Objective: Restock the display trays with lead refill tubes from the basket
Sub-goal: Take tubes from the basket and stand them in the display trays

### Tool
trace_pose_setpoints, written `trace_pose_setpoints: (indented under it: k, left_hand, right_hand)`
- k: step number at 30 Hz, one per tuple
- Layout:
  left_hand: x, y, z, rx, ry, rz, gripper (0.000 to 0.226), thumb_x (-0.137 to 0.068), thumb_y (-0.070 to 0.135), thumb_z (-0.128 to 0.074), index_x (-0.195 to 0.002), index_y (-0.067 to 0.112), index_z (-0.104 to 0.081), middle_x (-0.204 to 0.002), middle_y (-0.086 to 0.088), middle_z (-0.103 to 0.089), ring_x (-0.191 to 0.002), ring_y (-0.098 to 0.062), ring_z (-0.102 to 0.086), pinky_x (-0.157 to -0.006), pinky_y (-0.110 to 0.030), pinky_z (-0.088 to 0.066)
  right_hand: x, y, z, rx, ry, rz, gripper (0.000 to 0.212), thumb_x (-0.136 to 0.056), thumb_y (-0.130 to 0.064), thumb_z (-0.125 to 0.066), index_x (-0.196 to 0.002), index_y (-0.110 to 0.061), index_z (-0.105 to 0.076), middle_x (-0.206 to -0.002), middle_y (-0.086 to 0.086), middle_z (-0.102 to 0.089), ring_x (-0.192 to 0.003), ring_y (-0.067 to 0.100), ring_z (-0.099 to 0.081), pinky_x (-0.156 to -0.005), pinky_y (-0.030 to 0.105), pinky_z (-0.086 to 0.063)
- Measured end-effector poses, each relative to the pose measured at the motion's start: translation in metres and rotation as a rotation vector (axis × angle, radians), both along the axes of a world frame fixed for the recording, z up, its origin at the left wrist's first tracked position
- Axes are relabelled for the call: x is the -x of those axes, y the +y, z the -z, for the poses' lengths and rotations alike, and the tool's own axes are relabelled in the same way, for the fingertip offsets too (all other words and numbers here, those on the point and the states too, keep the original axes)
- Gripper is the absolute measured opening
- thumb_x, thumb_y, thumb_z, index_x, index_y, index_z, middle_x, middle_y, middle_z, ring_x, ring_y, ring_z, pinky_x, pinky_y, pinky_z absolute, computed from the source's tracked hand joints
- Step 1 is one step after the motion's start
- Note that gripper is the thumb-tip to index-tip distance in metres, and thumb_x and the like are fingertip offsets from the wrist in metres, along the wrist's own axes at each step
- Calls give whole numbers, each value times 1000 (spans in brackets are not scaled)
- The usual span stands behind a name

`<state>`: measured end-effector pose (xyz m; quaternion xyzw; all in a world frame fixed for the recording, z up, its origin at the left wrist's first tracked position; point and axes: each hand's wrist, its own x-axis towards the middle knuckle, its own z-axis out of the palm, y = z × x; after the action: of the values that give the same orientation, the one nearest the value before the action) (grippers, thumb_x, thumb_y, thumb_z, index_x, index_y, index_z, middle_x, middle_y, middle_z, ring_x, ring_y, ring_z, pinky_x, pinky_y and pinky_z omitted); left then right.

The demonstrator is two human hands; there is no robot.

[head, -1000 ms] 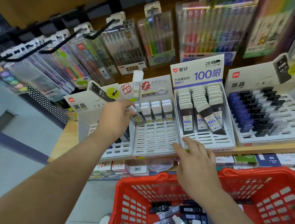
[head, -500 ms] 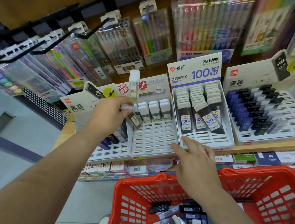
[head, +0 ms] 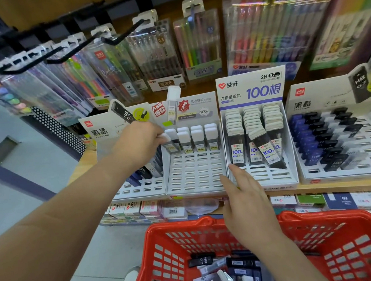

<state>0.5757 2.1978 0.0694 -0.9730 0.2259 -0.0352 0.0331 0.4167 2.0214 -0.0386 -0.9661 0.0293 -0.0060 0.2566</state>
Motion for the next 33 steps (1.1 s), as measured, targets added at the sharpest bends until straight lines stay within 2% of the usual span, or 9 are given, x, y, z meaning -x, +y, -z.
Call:
trace_pose_setpoints:
  k: [3,8,10,13,18,23,26,29,33]
  left_hand:
    - [1,-4,7,9,19,15,29,-95,36,-53,-92,12,-69,-80,-9,-66,-74,-25,-53,-60,-29,-32]
    - [-2,-5,11,36,75,-13,27,-97,32,-52,-84,11,-63,-81,-11,-64,-78,-28,-54,-61,-31,-35]
    - [-5,-4,17,37,82,1,22,-98,20,-50,-84,8,-61,-89,-13,-63,-89,-32,-55,-67,-34,-41]
    - [-5,-8,23,101,-5,23,20,-96,8,-51,-104,4,-68,-108,-15,-58,-103,-34,-53,-83,-37,-45]
    - [-5,-15,25,169,-105,-50,12,-92,16,-56,-95,12,-67,-94,-9,-67,-88,-29,-58,-76,-36,-49]
    - [-8,-16,23,129,-130,-21,12,-88,13,-61,-90,9,-72,-95,-9,-66,-95,-29,-54,-82,-39,-48]
    - [-1,-24,20,56,-192,17,15,-88,14,-57,-88,8,-71,-93,-9,-63,-91,-30,-55,-75,-43,-52]
    - [21,-43,12,179,-198,106,13,-89,18,-56,-88,12,-68,-87,-6,-65,-81,-28,-59,-64,-37,-51]
    - [53,-93,8,332,-85,295,14,-90,20,-60,-100,15,-68,-94,-5,-70,-88,-26,-62,-73,-34,-48]
  right_hand:
    - [1,1,-2,-3,28,-1,57,-98,-18,-45,-152,-21,-30,-164,4,-8,-151,23,-7,-122,36,-8]
    - [0,0,-2,0,30,-11,56,-99,-20,-43,-153,-23,-28,-164,4,-6,-151,23,-5,-123,37,-8]
    - [0,0,-1,6,28,-15,56,-99,-20,-43,-153,-22,-28,-164,4,-6,-150,23,-6,-124,37,-9]
    - [-1,0,0,8,23,-18,56,-98,-20,-44,-152,-21,-31,-164,5,-10,-150,24,-8,-123,38,-9]
    - [0,2,1,6,2,-9,56,-96,-18,-49,-150,-17,-37,-163,9,-17,-149,27,-15,-121,40,-12]
    - [0,-2,1,2,14,-44,59,-98,-20,-45,-154,-22,-27,-164,4,-6,-151,23,-5,-122,35,-5]
    - [1,-5,-4,-63,-11,-41,57,-96,-15,-49,-151,-23,-35,-162,4,-18,-149,24,-15,-121,38,-18]
    - [4,-20,-3,-144,-257,141,45,-82,-2,-64,-126,-12,-63,-130,8,-58,-118,29,-54,-95,46,-52]
    - [15,-58,-6,-166,-391,491,32,-83,-3,-66,-114,-10,-69,-103,4,-61,-95,24,-55,-74,36,-51]
